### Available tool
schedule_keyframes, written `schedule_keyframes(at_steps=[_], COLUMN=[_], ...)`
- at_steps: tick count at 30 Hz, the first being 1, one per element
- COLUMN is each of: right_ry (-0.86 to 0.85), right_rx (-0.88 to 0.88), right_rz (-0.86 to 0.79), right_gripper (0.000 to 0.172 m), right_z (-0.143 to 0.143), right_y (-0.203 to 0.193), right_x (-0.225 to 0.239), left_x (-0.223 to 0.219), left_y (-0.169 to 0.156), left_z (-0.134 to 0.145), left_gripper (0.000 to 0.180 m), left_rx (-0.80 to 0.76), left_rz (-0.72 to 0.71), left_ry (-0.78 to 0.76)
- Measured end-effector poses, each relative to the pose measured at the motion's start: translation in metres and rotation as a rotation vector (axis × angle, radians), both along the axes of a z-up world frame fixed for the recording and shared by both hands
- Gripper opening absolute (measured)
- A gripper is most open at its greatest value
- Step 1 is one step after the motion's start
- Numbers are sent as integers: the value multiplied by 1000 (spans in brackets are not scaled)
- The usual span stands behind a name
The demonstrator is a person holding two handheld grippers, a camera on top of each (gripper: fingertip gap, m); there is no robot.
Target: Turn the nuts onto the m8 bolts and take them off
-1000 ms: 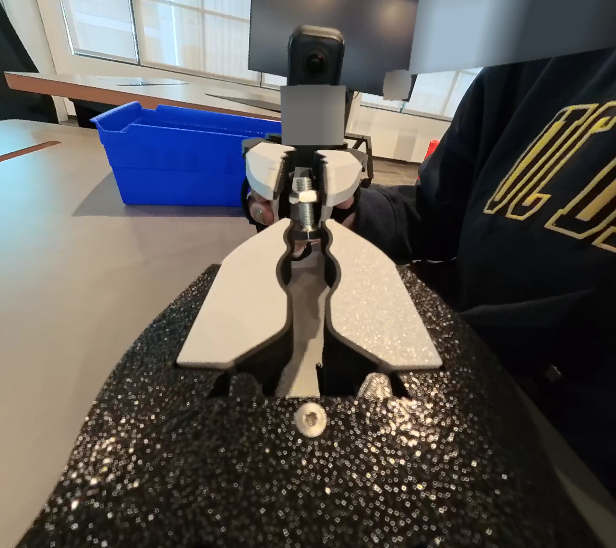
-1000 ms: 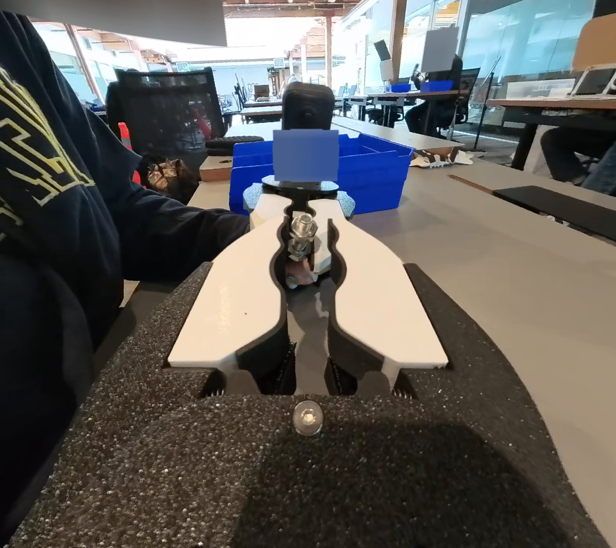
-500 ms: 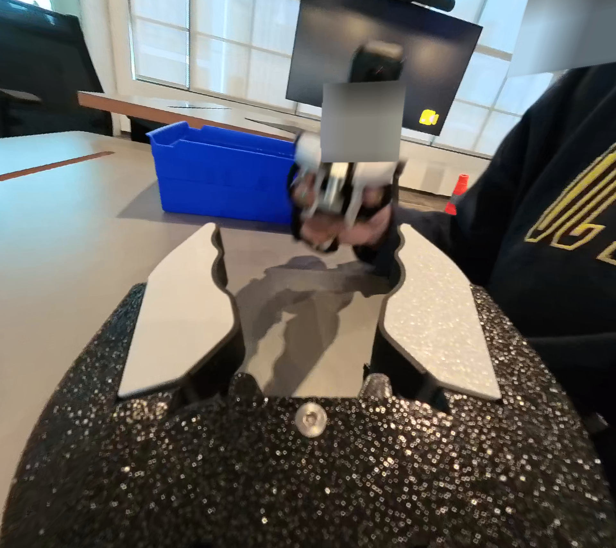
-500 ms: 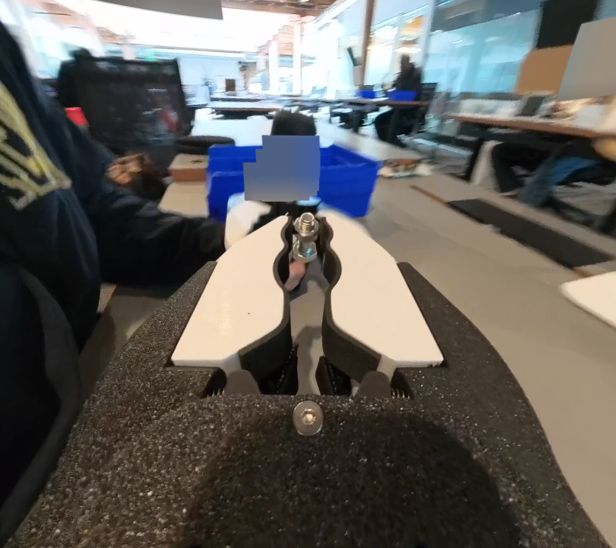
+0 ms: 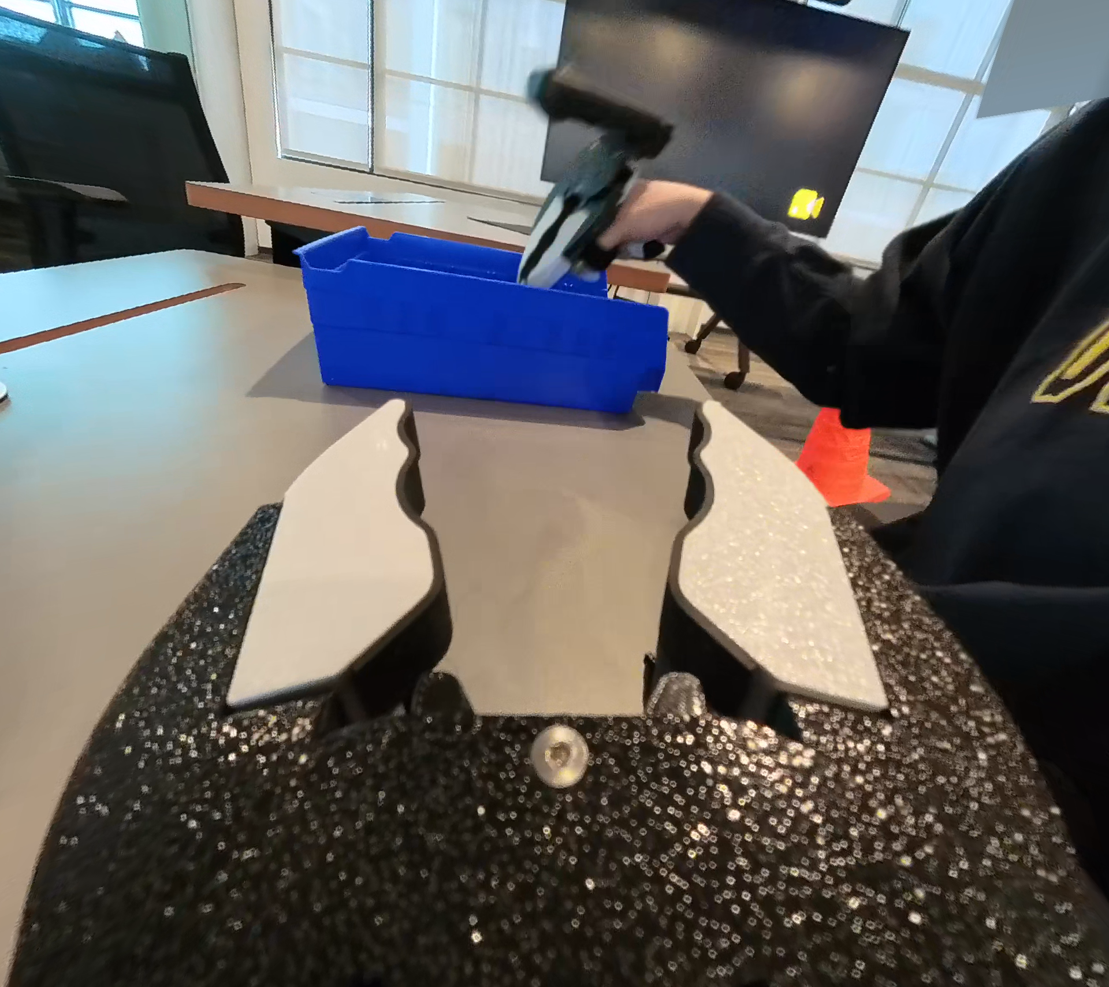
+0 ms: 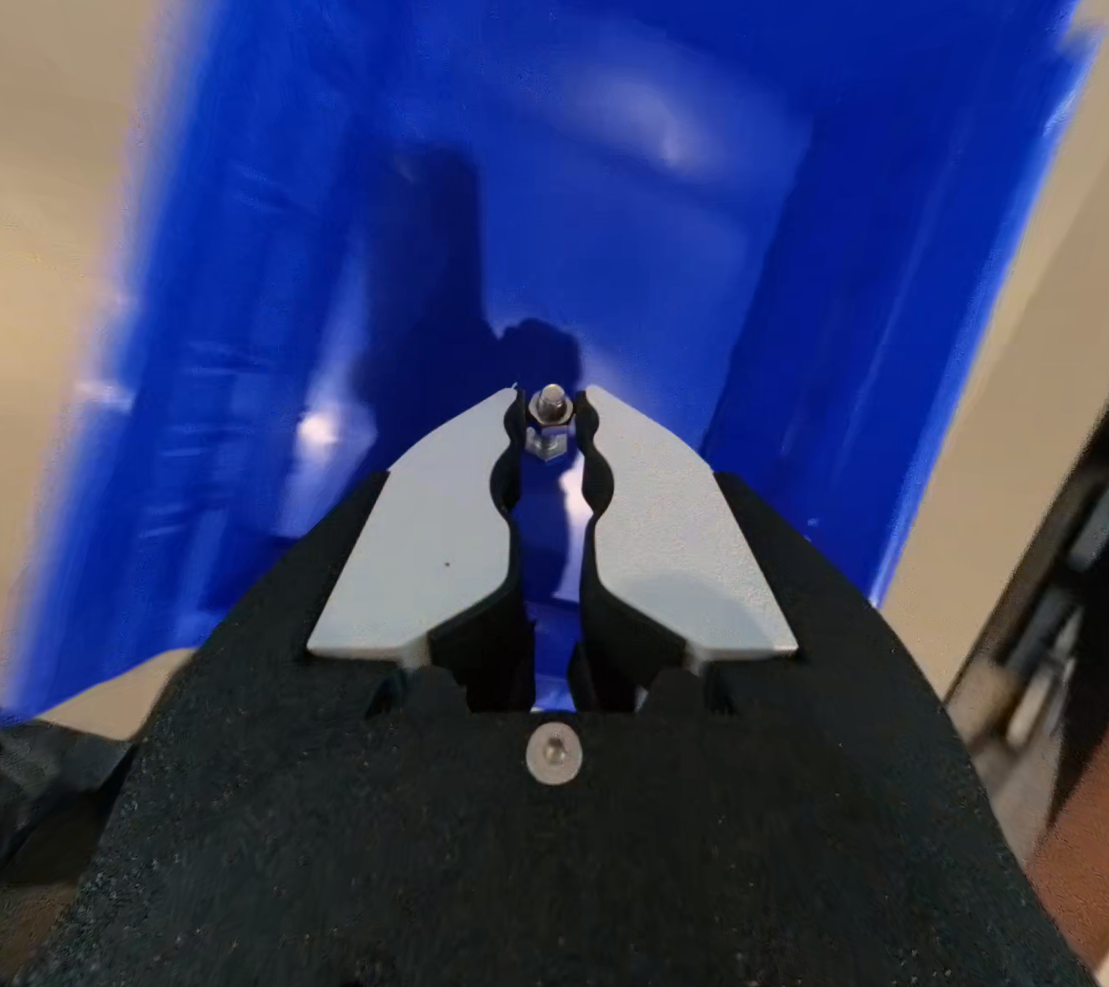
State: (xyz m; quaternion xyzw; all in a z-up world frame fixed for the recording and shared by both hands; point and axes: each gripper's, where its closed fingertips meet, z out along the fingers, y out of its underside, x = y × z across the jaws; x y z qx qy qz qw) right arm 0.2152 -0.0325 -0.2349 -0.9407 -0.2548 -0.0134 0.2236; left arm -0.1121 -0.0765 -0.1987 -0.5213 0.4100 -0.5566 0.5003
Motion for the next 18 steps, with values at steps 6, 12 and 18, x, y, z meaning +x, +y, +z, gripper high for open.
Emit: schedule_keyframes(at_steps=[6,12,18], right_ry=[-69,8,432], right_rx=[-180,-69,462], right_rz=[-84,-226,94], right_gripper=[15,26,20], right_z=[-47,-32,103], right_y=[1,10,2], right_x=[26,23,-117], left_x=[0,-2,-12], left_y=[1,6,22], left_z=[0,-1,-2], left_gripper=[85,84,60], left_rx=[1,2,101], left_rz=[5,44,213], left_ry=[0,6,65])
